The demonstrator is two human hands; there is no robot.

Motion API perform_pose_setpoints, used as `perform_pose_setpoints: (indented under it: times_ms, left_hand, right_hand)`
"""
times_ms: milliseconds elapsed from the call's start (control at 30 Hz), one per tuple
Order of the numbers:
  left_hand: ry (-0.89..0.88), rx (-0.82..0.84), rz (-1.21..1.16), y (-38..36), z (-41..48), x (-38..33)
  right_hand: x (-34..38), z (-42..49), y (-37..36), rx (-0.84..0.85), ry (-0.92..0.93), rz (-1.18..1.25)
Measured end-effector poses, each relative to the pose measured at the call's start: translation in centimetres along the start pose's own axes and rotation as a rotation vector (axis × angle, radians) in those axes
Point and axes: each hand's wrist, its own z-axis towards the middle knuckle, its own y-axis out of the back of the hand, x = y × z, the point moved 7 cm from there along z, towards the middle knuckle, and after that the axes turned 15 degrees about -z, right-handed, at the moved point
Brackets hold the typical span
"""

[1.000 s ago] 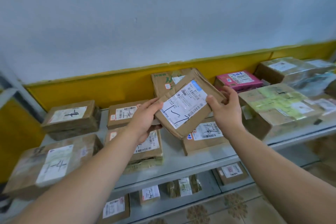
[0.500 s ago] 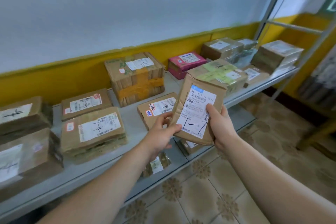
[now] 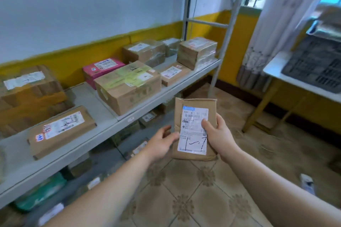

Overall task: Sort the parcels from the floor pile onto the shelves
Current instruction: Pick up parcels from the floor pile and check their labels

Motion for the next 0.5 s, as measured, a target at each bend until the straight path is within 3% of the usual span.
perform_pose_setpoints:
  times_ms: [200, 500]
  left_hand:
    - [0.113, 0.004, -0.043, -9.8, 5.1, 2.0]
    - [0.173, -0.063, -0.105, -9.6, 16.9, 2.6]
  right_hand:
    - [-6.1, 7.2, 6.3, 0.030, -0.104, 0.012]
    - [-6.7, 20.6, 3.2, 0.153, -0.155, 0.009]
